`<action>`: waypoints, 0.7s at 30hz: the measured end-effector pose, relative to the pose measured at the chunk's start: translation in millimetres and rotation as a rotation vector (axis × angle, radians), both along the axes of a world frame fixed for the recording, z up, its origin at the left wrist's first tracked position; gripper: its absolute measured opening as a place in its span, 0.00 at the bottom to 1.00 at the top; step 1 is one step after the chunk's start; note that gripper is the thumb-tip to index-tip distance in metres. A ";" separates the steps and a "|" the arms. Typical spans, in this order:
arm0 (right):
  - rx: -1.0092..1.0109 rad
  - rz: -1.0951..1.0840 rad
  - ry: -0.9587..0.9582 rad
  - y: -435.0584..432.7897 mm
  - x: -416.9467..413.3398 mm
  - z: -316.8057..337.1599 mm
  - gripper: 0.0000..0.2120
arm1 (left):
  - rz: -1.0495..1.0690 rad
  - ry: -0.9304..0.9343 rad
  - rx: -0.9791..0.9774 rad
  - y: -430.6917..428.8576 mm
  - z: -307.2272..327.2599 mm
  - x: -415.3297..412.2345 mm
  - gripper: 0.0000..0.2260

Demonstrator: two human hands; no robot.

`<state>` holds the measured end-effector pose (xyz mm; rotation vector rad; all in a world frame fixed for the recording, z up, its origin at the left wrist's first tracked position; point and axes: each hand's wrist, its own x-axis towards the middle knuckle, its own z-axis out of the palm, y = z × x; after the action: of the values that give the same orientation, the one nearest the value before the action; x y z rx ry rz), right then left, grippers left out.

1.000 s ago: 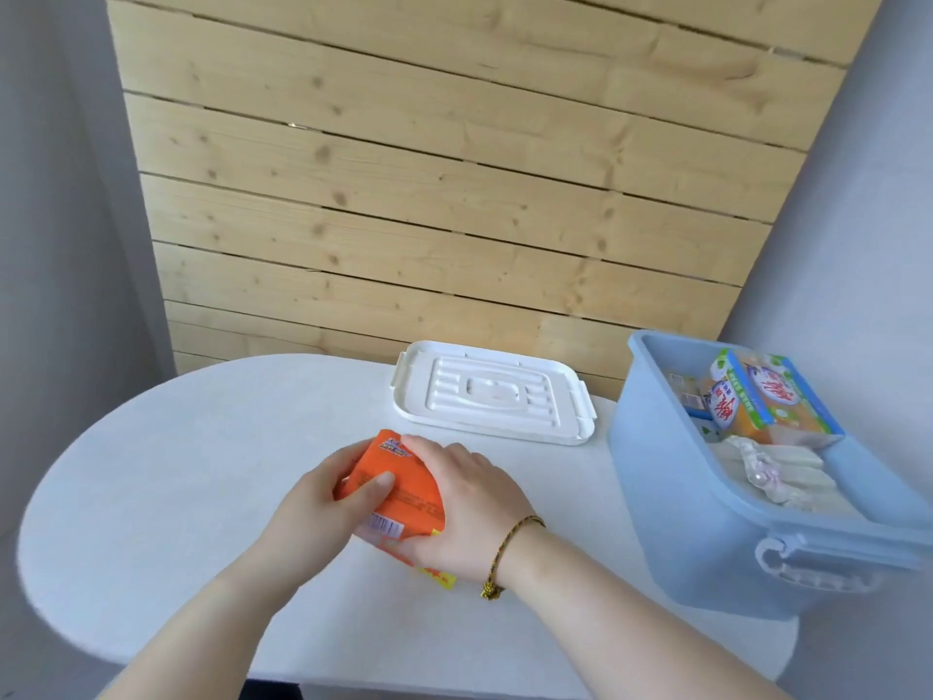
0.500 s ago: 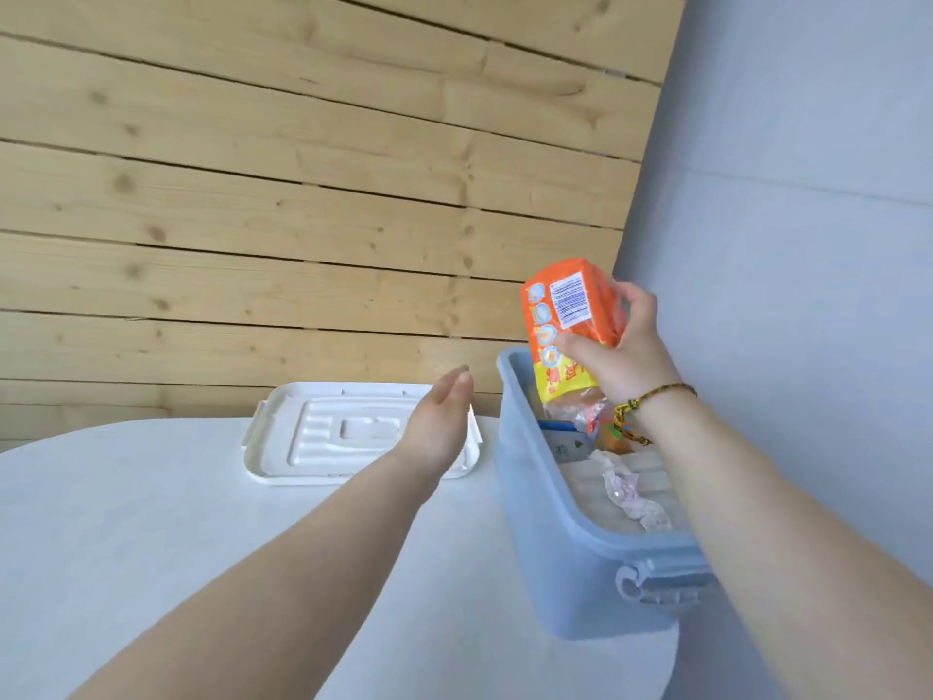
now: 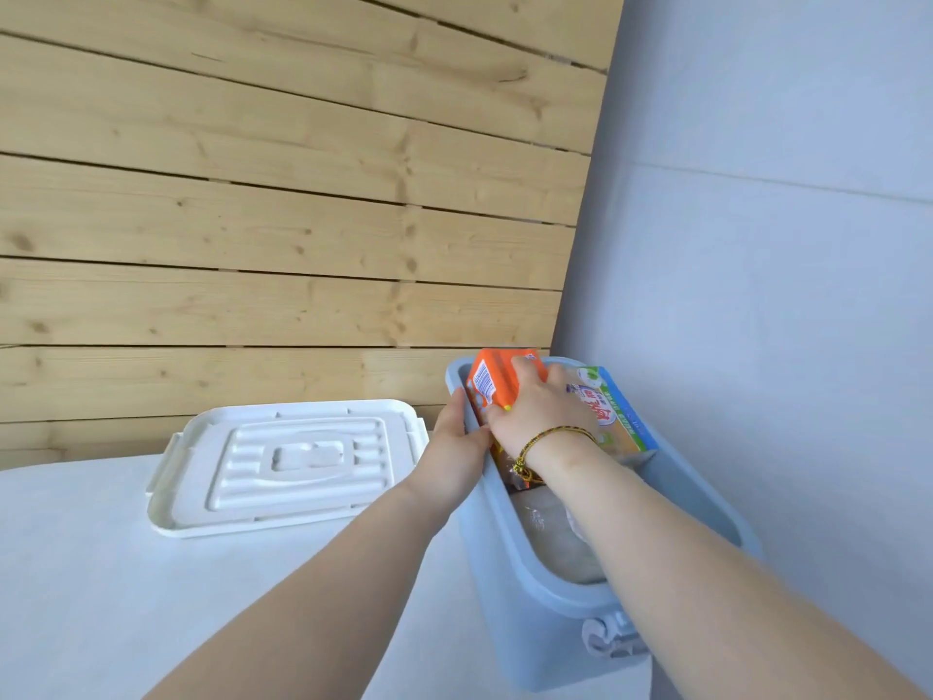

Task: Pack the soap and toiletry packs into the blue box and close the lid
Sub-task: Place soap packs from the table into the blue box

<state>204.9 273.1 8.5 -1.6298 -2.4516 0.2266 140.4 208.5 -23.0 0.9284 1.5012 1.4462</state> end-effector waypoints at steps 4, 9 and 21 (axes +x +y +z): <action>-0.056 0.013 -0.076 1.4 -1.9 -3.8 0.27 | -0.001 -0.064 0.032 0.9 -2.5 -0.6 0.27; 0.035 0.102 -0.203 2.3 2.8 -3.2 0.25 | -0.002 -0.044 0.105 2.1 -6.0 0.2 0.24; -0.209 0.090 -0.284 21.7 17.0 -2.5 0.31 | 0.072 0.021 0.125 11.0 -15.4 2.1 0.24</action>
<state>221.9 294.8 6.1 -1.7411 -2.8008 0.2915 142.5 219.5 -38.4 0.9751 1.4873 1.6018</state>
